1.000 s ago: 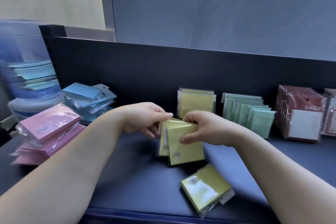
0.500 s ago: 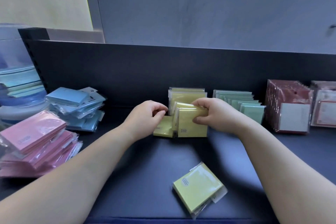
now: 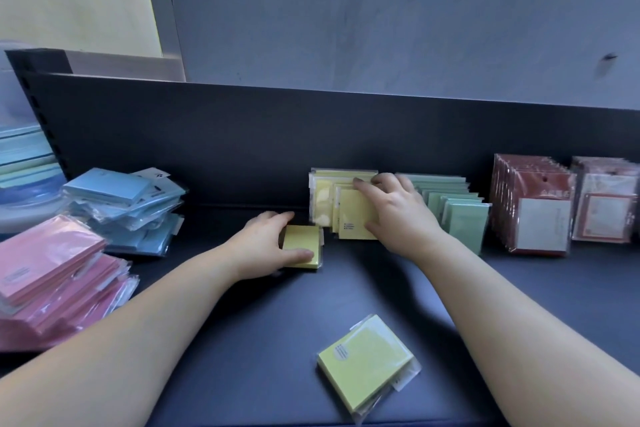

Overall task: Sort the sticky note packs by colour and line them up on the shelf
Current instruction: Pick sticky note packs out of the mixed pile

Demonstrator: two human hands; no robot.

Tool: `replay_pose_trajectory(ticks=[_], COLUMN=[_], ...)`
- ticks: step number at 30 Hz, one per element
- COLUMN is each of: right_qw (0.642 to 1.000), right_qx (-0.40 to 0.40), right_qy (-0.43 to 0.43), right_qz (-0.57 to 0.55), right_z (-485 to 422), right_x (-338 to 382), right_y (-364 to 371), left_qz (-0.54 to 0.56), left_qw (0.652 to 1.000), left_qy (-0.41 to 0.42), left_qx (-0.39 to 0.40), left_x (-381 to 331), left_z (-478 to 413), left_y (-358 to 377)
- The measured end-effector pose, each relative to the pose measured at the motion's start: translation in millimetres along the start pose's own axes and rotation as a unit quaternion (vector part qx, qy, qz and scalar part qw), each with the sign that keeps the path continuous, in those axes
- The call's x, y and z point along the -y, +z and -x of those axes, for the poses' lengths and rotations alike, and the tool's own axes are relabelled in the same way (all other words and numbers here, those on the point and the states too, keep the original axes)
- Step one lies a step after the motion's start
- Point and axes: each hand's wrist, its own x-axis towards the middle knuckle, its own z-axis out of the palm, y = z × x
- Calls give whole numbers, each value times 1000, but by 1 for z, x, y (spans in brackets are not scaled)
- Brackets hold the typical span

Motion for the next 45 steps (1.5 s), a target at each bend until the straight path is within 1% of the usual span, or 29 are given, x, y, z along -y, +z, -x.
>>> replay_pose_trajectory(ticks=[2,6,10,12,14,15,16,18,19,21,22,23,24,28,31,34,36,39,42,45], right_qw=[1000,999,998,997,991,986,980,957,938,894,876,865,861,866,871,890,912,946,961,965], right_qx=[-11,-33,-49,-67,-54,-21,30,180,265,409,457,484,494,491,485,451,406,303,217,148], right_qy=[-12,-22,-26,-43,-67,-78,-90,-99,-98,-97,-97,-103,-110,-96,-79,-64,-46,-40,-64,-96], right_qz=[7,11,14,-26,-106,-145,-174,-204,-200,-155,-120,-82,-51,-7,6,2,-24,-105,-156,-196], right_z=[0,0,3,5,9,13,16,24,29,38,43,48,53,63,60,56,55,54,50,45], right_x=[1,5,7,15,25,30,33,38,40,42,45,47,49,51,50,48,47,50,52,53], right_y=[2,8,2,-8,-21,-29,-38,-56,-64,-75,-77,-77,-77,-69,-68,-67,-65,-58,-50,-47], left_qz=[-13,1,30,51,82,104,129,175,191,216,230,246,262,336,361,379,386,416,467,512], left_qw=[1000,1000,1000,998,996,993,990,982,979,973,970,966,962,940,931,925,922,909,884,859], left_qy=[-1,10,2,6,5,2,-2,-6,-8,-13,-19,-24,-29,-37,-37,-21,-6,4,11,12], left_qx=[11,15,-6,-26,-45,-52,-57,-67,-71,-77,-78,-78,-75,-46,-38,-25,-17,-8,4,13], left_x=[0,-3,-5,-5,-4,-5,-5,-6,-6,-5,-4,-3,-2,-3,-6,-7,-8,-9,-12,-15], left_z=[0,3,4,4,4,4,5,6,7,5,4,2,1,-1,0,3,5,7,10,13], left_y=[-2,-4,-6,-8,-10,-11,-11,-11,-10,-9,-8,-7,-6,-2,0,0,-1,0,1,0])
